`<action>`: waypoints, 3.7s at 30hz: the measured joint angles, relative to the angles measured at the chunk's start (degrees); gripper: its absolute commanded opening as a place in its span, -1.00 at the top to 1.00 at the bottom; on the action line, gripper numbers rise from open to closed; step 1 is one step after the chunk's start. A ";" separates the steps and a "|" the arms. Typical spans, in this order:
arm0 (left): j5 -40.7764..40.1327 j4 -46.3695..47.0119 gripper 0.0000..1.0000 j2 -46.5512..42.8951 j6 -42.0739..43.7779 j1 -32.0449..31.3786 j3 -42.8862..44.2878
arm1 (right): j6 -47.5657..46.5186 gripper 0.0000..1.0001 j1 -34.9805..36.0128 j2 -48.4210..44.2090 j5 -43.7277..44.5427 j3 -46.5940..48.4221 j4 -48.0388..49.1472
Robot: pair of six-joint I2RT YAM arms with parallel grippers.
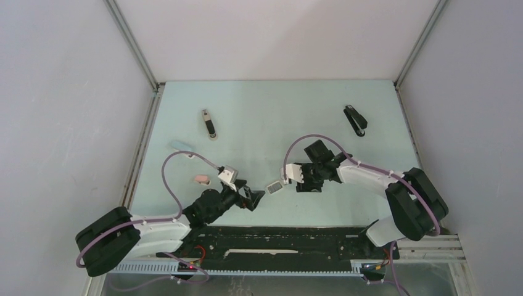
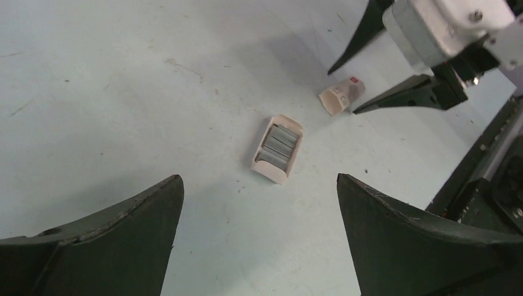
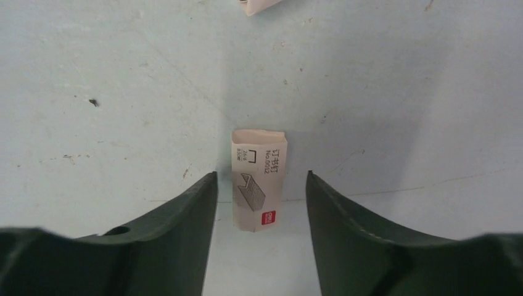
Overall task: Unload the staples from the stapler
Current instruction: Adjust the staple box at the center of the board, then close the staple box at the center of the board.
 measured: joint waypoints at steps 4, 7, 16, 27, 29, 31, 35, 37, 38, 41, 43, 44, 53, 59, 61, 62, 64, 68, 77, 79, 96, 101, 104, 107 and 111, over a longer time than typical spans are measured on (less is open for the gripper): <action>3.54 0.74 -1.00 0.44 2.97 0.09 0.00 | 0.00 -0.46 -1.01 -3.13 -1.92 -0.11 -0.94; 6.23 1.01 -1.00 0.96 5.31 0.11 0.02 | -0.02 -0.48 -2.01 -5.97 -4.44 -0.09 -1.90; 16.00 1.01 -1.00 9.94 16.35 0.13 3.87 | 0.83 -0.49 -7.30 -11.32 -15.08 4.15 -11.54; 16.63 0.59 -0.81 23.23 26.95 0.07 10.86 | 29.14 0.33 -8.31 -6.78 -23.71 11.50 -7.50; 16.02 -0.50 -0.76 24.06 27.91 -0.09 11.78 | 34.34 0.40 -8.24 -4.33 -24.15 11.82 -5.99; 15.32 -1.46 -0.70 24.85 28.85 -0.35 12.83 | 38.97 0.43 -8.04 -1.64 -24.24 11.91 -5.11; 14.34 -2.58 -0.46 26.60 30.23 -0.81 14.99 | 44.46 0.45 -7.56 2.43 -23.96 12.44 -4.48; 14.08 -3.52 -0.34 27.36 30.93 -0.85 15.87 | 46.03 0.44 -7.54 3.10 -23.87 12.52 -4.13; 14.01 -4.35 -0.29 27.80 31.41 -0.85 16.46 | 46.60 0.44 -7.56 3.15 -23.87 12.55 -4.11; 14.03 -7.04 -0.24 29.38 32.59 -0.90 19.02 | 47.32 0.44 -7.89 3.15 -23.96 12.72 -3.98; 14.03 -8.57 -0.23 30.36 33.42 -0.92 20.90 | 47.71 0.44 -8.20 3.15 -24.00 12.94 -3.91; 14.01 -9.22 -0.22 30.80 33.73 -0.94 21.68 | 47.82 0.44 -8.39 3.15 -24.00 13.11 -3.93; 14.56 -12.76 0.17 32.26 36.61 -1.07 24.92 | 47.84 0.43 -9.11 3.15 -24.24 13.57 -4.00; 15.69 -14.01 0.16 33.00 38.80 -1.07 26.32 | 45.20 0.33 -10.25 3.15 -24.28 15.08 -6.47; 16.24 -14.01 0.15 33.00 39.80 -1.07 26.32 | 42.91 0.29 -10.49 3.06 -23.80 15.82 -7.78; 16.63 -14.01 0.14 32.98 40.46 -1.05 26.32 | 41.64 0.26 -10.51 2.86 -23.47 16.04 -8.48; 17.38 -14.08 0.14 32.92 41.64 -1.05 26.32 | 38.95 0.19 -10.62 1.57 -22.56 16.11 -9.77; 19.28 -14.49 0.13 32.76 44.11 -1.05 26.32 | 34.12 0.02 -10.64 -3.67 -21.51 16.02 -11.78; 23.63 -15.37 0.04 32.44 47.74 -1.07 26.32 | 23.15 -0.39 -12.57 -21.99 -25.44 9.27 -9.46; 24.06 -15.34 -0.08 32.41 48.06 -1.09 26.32 | 18.60 -0.82 -14.19 -25.99 -28.22 6.43 -8.85; 21.31 -10.49 -0.55 25.77 45.22 -1.22 18.05 | -11.39 -0.99 -18.69 -23.52 -37.29 -1.51 -15.74; 21.33 -5.64 -0.72 24.55 41.75 -0.55 14.19 | -12.28 -0.99 -18.51 -21.99 -37.24 -1.51 -17.00; 20.92 -3.10 -0.86 24.55 39.87 0.07 12.72 | -12.26 -0.99 -18.34 -21.49 -37.09 -1.49 -17.25; 20.11 -0.37 -0.88 24.63 38.32 0.55 11.80 | -12.28 -0.99 -18.25 -21.07 -36.79 -1.49 -17.35; 20.02 3.93 -0.85 25.24 37.22 0.96 10.32 | -12.39 -0.99 -17.70 -20.65 -36.39 -1.49 -17.49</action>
